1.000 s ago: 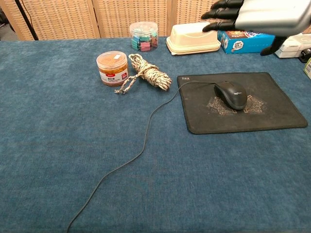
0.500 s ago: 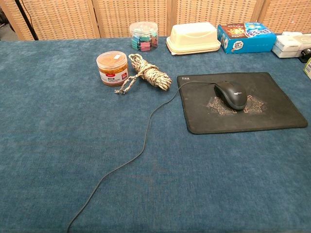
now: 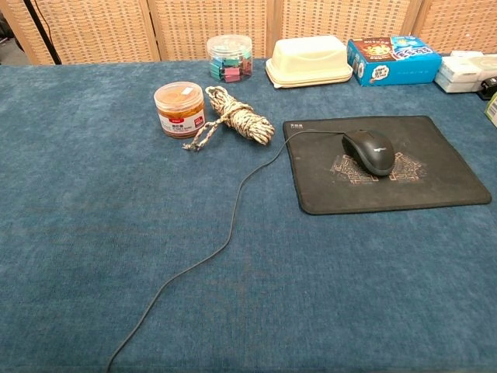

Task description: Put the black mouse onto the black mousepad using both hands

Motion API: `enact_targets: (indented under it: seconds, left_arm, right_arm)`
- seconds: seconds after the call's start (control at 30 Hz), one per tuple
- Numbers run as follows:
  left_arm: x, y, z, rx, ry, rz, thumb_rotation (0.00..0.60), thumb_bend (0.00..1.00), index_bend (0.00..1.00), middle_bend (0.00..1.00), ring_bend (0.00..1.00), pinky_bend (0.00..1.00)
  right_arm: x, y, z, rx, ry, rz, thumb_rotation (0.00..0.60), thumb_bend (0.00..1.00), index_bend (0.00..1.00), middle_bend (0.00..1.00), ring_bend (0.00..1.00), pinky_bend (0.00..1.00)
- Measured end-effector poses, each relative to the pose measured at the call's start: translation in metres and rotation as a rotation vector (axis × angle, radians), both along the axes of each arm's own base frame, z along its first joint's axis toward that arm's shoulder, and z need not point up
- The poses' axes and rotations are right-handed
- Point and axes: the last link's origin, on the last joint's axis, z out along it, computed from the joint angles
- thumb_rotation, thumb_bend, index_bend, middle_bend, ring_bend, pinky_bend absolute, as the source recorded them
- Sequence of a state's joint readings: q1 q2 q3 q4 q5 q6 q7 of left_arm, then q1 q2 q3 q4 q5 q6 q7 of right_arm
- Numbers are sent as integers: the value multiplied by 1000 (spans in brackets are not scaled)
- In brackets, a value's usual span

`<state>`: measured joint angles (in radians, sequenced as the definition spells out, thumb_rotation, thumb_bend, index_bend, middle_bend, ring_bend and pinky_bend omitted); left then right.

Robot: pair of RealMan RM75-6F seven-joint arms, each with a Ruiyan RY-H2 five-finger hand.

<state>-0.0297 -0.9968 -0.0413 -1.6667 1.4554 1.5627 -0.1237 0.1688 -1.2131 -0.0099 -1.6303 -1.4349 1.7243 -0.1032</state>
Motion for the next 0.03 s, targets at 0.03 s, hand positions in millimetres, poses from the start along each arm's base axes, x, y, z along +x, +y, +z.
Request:
enact_targets:
  seconds: [0.03]
  left_arm:
    - [1,1,-1,0,1,-6,600,44,0,0,0,0]
  right_arm:
    - [0,1,0,-1,5,-1,600,0,0,0,0,0]
